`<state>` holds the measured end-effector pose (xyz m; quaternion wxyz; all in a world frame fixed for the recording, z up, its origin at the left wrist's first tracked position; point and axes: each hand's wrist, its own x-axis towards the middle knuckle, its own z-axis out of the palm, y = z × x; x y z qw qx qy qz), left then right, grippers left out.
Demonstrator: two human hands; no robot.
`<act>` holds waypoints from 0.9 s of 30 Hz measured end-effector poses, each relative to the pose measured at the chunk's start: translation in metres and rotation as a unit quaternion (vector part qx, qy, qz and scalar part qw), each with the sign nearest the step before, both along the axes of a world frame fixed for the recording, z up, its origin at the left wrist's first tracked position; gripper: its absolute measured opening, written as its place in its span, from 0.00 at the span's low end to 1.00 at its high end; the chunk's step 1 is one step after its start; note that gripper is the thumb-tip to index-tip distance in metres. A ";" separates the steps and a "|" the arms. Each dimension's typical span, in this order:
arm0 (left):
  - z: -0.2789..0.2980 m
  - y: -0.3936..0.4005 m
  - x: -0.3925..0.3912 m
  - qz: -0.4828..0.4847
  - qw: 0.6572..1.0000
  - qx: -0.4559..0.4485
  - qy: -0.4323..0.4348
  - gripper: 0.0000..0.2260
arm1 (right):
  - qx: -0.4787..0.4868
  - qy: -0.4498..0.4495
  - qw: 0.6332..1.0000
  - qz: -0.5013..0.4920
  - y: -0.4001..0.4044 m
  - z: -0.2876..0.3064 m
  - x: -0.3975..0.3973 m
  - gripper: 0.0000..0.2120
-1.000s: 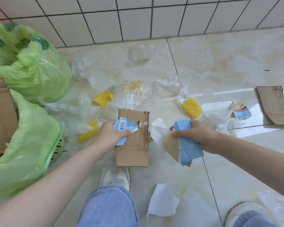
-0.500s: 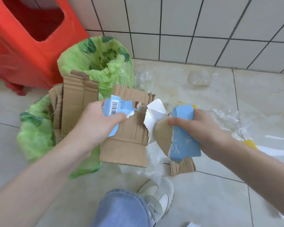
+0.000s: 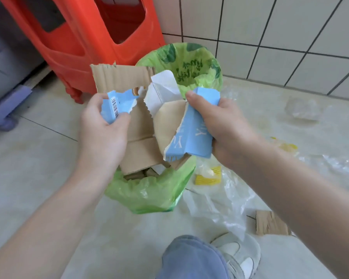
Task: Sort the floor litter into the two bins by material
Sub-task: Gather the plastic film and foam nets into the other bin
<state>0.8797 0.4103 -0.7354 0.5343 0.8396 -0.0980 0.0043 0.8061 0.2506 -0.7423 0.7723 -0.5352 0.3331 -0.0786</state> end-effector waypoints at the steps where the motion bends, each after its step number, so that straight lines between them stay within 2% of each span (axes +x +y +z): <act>1: -0.003 0.002 0.002 0.008 1.000 0.005 -0.009 0.09 | -0.005 -0.005 1.000 -0.006 0.008 -0.002 0.010 0.12; 3: -0.012 0.004 0.006 0.011 1.000 0.028 -0.005 0.10 | -0.027 -0.017 0.999 -0.011 0.021 -0.007 0.025 0.13; 5: -0.023 0.004 0.010 0.001 0.997 0.077 0.015 0.16 | -0.081 -0.001 0.996 0.028 0.027 -0.014 0.035 0.20; 9: -0.034 0.008 0.007 -0.003 0.988 0.152 -0.019 0.21 | -0.178 0.010 0.976 0.126 0.021 -0.025 0.029 0.20; 13: -0.035 0.016 0.007 -0.021 0.982 0.161 -0.098 0.20 | -0.343 0.017 0.927 0.152 0.015 -0.030 0.019 0.22; 15: -0.038 0.017 0.007 -0.030 0.977 0.171 -0.122 0.22 | -0.374 0.016 0.914 0.159 0.016 -0.033 0.016 0.21; 19: -0.035 0.016 0.004 -0.006 0.984 0.144 -0.105 0.30 | -0.389 -0.003 0.913 0.120 0.017 -0.039 0.013 0.22; 21: -0.032 0.016 0.005 0.003 0.982 0.141 -0.122 0.29 | -0.380 -0.005 0.920 0.095 0.016 -0.040 0.013 0.23; 23: -0.034 0.014 0.009 0.002 0.973 0.181 -0.140 0.23 | -0.393 -0.002 0.914 0.104 0.017 -0.042 0.013 0.21; 25: -0.043 0.012 0.016 -0.024 0.963 0.237 -0.124 0.18 | -0.452 0.010 0.881 0.139 0.021 -0.046 0.012 0.13; 27: -0.053 0.012 0.023 -0.039 0.955 0.278 -0.093 0.14 | -0.544 0.023 0.822 0.166 0.024 -0.052 0.011 0.08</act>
